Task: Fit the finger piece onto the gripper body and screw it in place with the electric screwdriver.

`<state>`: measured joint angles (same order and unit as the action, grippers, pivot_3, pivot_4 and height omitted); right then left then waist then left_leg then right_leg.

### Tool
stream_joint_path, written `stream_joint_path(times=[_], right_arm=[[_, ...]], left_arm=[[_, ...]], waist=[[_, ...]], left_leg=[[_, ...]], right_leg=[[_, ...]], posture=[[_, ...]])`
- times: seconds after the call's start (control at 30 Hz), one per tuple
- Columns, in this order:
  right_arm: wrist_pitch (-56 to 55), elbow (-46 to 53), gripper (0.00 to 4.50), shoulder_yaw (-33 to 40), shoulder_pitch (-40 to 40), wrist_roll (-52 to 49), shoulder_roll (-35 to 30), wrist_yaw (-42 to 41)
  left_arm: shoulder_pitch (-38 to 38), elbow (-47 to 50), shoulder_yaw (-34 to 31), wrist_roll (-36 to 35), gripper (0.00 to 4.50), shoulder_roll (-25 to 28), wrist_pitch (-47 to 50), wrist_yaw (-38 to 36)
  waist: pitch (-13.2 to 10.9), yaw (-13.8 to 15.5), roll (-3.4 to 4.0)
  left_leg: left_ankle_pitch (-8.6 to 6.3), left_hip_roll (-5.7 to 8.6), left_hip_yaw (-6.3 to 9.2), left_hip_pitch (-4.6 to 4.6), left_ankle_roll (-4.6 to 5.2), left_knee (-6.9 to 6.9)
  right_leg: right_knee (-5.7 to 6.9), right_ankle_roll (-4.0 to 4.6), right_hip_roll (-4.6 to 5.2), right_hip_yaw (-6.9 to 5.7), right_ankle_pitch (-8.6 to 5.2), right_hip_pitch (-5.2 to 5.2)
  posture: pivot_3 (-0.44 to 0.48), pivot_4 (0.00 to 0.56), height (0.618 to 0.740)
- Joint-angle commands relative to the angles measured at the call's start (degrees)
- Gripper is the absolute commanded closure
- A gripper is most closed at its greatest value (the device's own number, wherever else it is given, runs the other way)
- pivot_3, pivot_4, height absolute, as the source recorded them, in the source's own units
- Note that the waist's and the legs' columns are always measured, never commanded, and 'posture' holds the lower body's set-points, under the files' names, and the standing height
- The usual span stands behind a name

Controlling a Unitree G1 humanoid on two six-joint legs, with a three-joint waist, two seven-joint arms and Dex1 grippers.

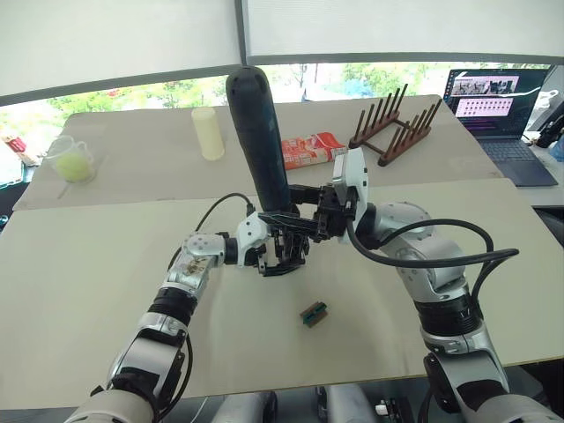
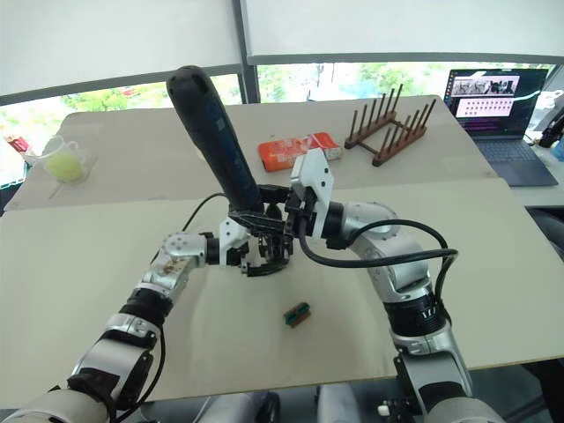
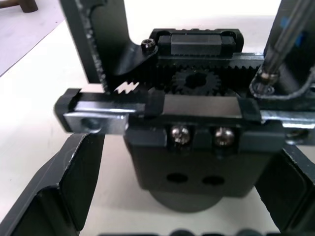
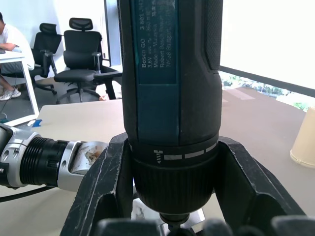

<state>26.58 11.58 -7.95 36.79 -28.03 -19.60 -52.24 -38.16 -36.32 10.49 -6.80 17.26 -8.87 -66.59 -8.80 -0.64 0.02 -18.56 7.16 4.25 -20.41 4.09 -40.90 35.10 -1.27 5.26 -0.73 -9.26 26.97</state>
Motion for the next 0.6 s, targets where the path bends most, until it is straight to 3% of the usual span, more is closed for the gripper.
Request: stream_joint_path(times=[0.03, 0.1, 0.2, 0.27, 0.6], right_arm=[[-0.9, 1.3, 2.59, 2.0, 0.3, -0.8, -0.6, 0.4], [-0.8, 1.3, 2.59, 2.0, 0.4, -0.9, -0.7, 0.6], [-0.7, 1.3, 2.59, 2.1, 0.4, -0.9, -0.8, 0.7], [-0.5, 1.2, 2.59, 2.2, 0.5, -1.0, -0.8, 0.9], [3.2, 0.4, 2.59, 2.6, 0.1, -2.7, -0.4, 3.1]], left_arm=[[-1.5, -0.3, -0.3, -0.2, 0.0, -0.3, -1.3, -0.4], [-1.7, -0.8, -0.4, -0.3, 0.0, -0.4, -1.5, -0.7], [-2.1, -1.6, -0.5, -0.6, 0.83, -0.7, -1.7, -1.3], [-2.3, -2.3, -0.6, -0.5, 1.7, -0.8, -2.1, -1.8], [-3.3, -5.4, -0.4, 0.5, 1.69, -0.8, -3.9, -2.4]], waist=[[0.0, 0.0, 0.0], [0.0, 0.0, 0.0], [0.0, 0.0, 0.0], [0.0, 0.1, -0.01], [0.0, 0.1, -0.01]], left_leg=[[0.0, 0.0, 0.0, 0.0, 0.0, 0.0], [0.0, 0.0, 0.0, 0.0, 0.0, -0.01], [0.0, 0.01, 0.0, 0.0, 0.0, -0.01], [0.0, 0.01, 0.0, 0.0, 0.0, -0.04], [0.0, 0.01, 0.01, 0.01, 0.0, -0.05]], right_leg=[[0.0, 0.0, 0.0, 0.0, 0.0, 0.0], [0.0, 0.0, 0.0, 0.0, 0.0, 0.0], [0.0, 0.0, 0.0, 0.0, 0.0, 0.0], [0.0, 0.0, -0.01, -0.01, 0.0, -0.01], [0.0, -0.01, 0.01, 0.0, 0.0, -0.05]], posture=[[0.0, 0.15, 0.74], [0.0, 0.15, 0.74], [0.0, 0.15, 0.74], [0.0, 0.15, 0.74], [0.0, 0.15, 0.74]])
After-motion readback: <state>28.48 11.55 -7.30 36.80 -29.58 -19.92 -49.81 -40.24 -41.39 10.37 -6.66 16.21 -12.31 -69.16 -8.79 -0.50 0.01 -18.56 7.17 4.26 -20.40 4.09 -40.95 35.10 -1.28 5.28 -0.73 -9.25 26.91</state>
